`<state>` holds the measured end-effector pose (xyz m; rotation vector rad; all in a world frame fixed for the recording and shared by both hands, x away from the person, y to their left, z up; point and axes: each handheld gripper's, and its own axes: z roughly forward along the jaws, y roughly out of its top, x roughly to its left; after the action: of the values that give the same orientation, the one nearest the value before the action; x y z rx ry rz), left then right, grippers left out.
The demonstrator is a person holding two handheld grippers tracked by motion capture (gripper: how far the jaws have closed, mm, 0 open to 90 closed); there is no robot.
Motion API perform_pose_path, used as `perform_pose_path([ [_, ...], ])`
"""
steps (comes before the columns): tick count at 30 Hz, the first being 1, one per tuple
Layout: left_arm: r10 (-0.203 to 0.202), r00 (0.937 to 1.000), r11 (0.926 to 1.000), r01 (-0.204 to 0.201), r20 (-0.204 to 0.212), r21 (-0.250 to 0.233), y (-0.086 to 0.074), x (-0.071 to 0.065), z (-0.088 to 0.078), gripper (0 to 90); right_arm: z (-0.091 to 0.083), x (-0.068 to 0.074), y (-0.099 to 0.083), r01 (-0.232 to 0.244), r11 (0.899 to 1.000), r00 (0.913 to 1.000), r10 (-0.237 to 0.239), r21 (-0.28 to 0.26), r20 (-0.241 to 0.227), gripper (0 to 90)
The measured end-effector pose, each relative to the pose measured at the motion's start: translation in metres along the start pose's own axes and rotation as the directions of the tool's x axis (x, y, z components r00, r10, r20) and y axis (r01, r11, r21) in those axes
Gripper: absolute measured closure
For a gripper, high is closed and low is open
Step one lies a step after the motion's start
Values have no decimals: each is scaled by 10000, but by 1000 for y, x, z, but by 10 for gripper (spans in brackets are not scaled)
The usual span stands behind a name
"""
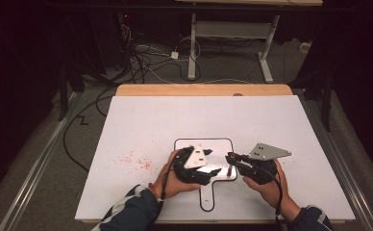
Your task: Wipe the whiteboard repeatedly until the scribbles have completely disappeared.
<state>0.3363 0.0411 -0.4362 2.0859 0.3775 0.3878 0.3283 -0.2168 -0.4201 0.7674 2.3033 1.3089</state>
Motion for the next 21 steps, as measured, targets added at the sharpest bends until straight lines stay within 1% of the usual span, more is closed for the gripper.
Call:
perform_pose_path([
  [1,-56,9996,10000,55,-281,-25,-5,3,-11,272,1,1,-1,-6,10000,10000,6,-73,12,808],
  [2,-166,9986,9998,161,-507,-98,-11,6,-22,253,1,1,-1,145,9999,9999,-145,-45,28,808],
  [3,-249,9983,9995,239,-519,-196,-18,9,-32,242,0,2,0,227,9997,9997,-227,22,45,808],
  [4,-373,9952,9992,358,-906,-175,-25,10,-44,234,1,3,-1,289,9996,9996,-289,2,34,808],
  [6,-549,9883,9985,556,-1426,6,-42,13,-64,218,1,5,0,476,9989,9988,-476,35,79,808],
  [7,-676,9827,9975,703,-1724,93,-52,13,-73,215,1,5,0,486,9988,9988,-486,24,65,808],
  [8,-854,9756,9956,916,-2023,213,-61,14,-81,215,2,6,0,451,9990,9990,-451,-15,-4,809],
  [9,-1091,9695,9927,1176,-2197,262,-70,14,-89,215,3,6,0,422,9991,9991,-422,-26,-53,809],
  [10,-1392,9635,9886,1486,-2285,247,-80,14,-95,215,5,7,1,388,9992,9991,-389,-91,-139,809],
  [11,-1574,9579,9847,1707,-2401,354,-87,14,-100,215,7,8,1,387,9991,9990,-391,-162,-233,809],
  [12,-1673,9547,9819,1838,-2461,452,-94,13,-104,215,9,9,1,401,9990,9987,-408,-217,-306,809],
  [14,-1841,9520,9776,2031,-2447,546,-102,12,-110,215,13,13,3,521,9982,9975,-534,-292,-455,809],
  [15,-1830,9498,9772,2040,-2537,586,-104,11,-113,215,15,15,4,564,9979,9969,-581,-318,-539,809],
  [16,-1841,9484,9772,2049,-2581,560,-105,11,-115,215,17,17,5,686,9971,9960,-704,-339,-546,809],
  [17,-1944,9473,9763,2120,-2547,433,-105,10,-116,213,18,18,6,804,9963,9951,-821,-317,-557,809],
  [19,-1964,9453,9763,2132,-2606,378,-105,10,-117,209,16,17,5,959,9950,9942,-971,-278,-458,809],
  [20,-1986,9456,9760,2148,-2576,362,-105,10,-117,209,14,15,4,1022,9944,9940,-1031,-261,-358,809],
  [21,-1985,9468,9757,2153,-2534,401,-105,10,-116,209,11,11,2,1163,9930,9931,-1166,-222,-126,809],
])
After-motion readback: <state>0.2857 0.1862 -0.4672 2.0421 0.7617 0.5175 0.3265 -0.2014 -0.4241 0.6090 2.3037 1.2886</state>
